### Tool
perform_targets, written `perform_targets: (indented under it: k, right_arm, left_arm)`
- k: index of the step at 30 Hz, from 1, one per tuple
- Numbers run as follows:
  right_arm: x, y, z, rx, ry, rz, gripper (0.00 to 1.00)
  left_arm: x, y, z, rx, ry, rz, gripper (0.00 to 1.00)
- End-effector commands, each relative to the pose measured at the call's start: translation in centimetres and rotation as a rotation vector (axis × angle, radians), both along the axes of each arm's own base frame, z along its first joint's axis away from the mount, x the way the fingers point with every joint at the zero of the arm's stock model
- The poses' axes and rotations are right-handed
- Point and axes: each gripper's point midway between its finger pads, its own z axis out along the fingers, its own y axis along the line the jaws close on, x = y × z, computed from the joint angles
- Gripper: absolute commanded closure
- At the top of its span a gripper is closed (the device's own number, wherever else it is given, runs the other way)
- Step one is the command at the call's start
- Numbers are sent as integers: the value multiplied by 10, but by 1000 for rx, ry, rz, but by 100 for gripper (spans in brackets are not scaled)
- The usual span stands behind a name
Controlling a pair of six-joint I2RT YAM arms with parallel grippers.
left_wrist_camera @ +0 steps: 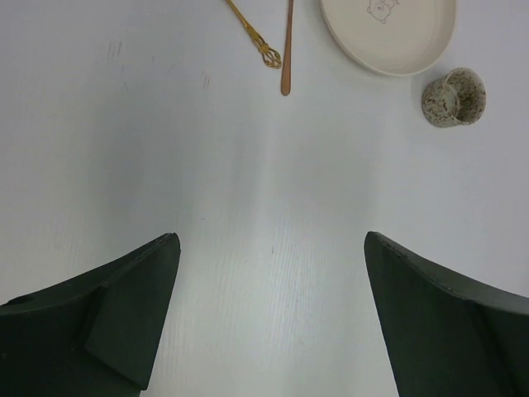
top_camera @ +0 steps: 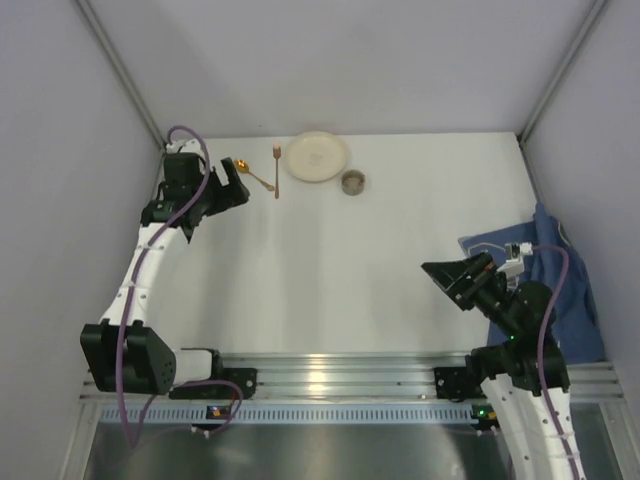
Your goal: Set the dinner table for one person
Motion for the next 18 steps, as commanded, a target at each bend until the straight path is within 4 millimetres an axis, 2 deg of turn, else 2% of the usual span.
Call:
perform_targets:
  k: [1, 3, 4, 5, 6, 7, 8, 9, 10, 11, 12, 13, 14, 15, 16, 17, 18]
  right_arm:
    - [0, 8, -7, 23, 50, 44, 0]
    - [3, 12, -15, 4, 92, 82, 0]
    - [6, 15, -10, -2, 73, 103, 0]
    - [6, 17, -8, -47, 39, 138, 0]
    - [14, 16, 3, -88, 23, 137, 0]
    - [17, 10, -4, -143, 70, 117, 0]
    - [32, -9, -8, -259, 77, 22, 0]
    - [47, -19, 2, -323, 98, -31, 0]
    - [52, -31, -3, -384, 147, -76, 0]
    - [68, -45, -14, -492, 193, -113, 0]
    - [79, -52, 4, -543, 167, -132, 0]
    - [80, -62, -4, -609, 238, -145, 0]
    - [92, -85, -22, -730, 348, -211, 0]
    - [100, -96, -17, -777, 379, -247, 0]
    - [99, -105, -28, -827, 455, -242, 0]
    - [108, -112, -49, -888, 544, -217, 0]
    - [111, -118, -57, -910, 585, -211, 1]
  left_arm:
    - [8, -1, 13, -82, -21, 80, 2]
    - [9, -17, -1, -183, 50, 4, 2]
    - [11, -26, -16, -219, 115, -33, 2]
    - [6, -35, -17, -251, 159, -53, 2]
    - [4, -38, -22, -254, 175, -46, 1]
    - [3, -40, -15, -234, 139, -45, 1]
    - [0, -42, -21, -183, 133, -25, 1]
    - [-3, -43, -18, -164, 118, -24, 1]
    - [-6, -45, -15, -157, 106, -27, 1]
    - [-11, -53, -19, -149, 121, -44, 1]
    - [-13, -55, -25, -133, 142, -38, 1]
    - [-15, -61, -28, -120, 156, -49, 1]
    - [-24, -78, -31, -98, 175, -91, 1]
    - [-25, -82, -35, -66, 183, -90, 1]
    - [-29, -91, -36, -49, 189, -109, 1]
    - [-39, -111, -37, -42, 193, -168, 1]
    - [-41, -113, -40, -17, 189, -153, 1]
